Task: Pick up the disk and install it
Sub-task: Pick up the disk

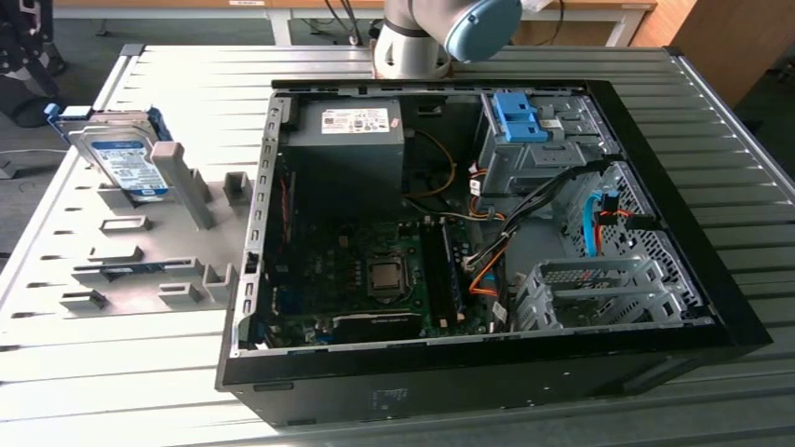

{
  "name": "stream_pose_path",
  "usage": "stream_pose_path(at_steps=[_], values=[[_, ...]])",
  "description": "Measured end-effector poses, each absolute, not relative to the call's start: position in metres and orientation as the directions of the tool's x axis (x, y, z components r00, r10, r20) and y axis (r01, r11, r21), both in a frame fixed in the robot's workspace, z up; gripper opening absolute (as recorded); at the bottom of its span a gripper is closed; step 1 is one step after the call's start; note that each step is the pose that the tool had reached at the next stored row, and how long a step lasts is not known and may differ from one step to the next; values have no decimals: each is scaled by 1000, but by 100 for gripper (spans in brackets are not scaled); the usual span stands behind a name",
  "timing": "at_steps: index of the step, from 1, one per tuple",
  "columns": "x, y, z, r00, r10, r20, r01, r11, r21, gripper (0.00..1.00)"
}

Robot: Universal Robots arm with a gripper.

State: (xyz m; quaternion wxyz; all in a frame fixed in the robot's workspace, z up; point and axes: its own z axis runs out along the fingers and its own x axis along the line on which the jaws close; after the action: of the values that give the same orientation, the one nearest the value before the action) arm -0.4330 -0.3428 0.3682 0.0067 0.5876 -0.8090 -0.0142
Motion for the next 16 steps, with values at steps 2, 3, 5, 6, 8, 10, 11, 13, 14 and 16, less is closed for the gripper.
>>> stream_pose_path(at_steps=[2,3,5,6,8,10,11,13,14,16], values=[[-433,-343,368,-280,-960,-6,-959,280,31,11],[-433,-343,368,-265,-964,-6,-964,264,31,11],[-433,-343,368,-235,-972,-6,-972,235,31,11],[-433,-343,368,-220,-975,-6,-975,220,31,11],[-433,-343,368,-189,-982,-6,-982,189,31,11],[-433,-343,368,-158,-987,-6,-987,158,31,11],[-433,-343,368,-144,-990,-6,-989,144,31,11],[-433,-343,368,-116,-993,-6,-993,116,31,11],[-433,-343,368,-102,-995,-6,-994,102,31,11],[-433,-343,368,-75,-997,-6,-997,75,31,11]])
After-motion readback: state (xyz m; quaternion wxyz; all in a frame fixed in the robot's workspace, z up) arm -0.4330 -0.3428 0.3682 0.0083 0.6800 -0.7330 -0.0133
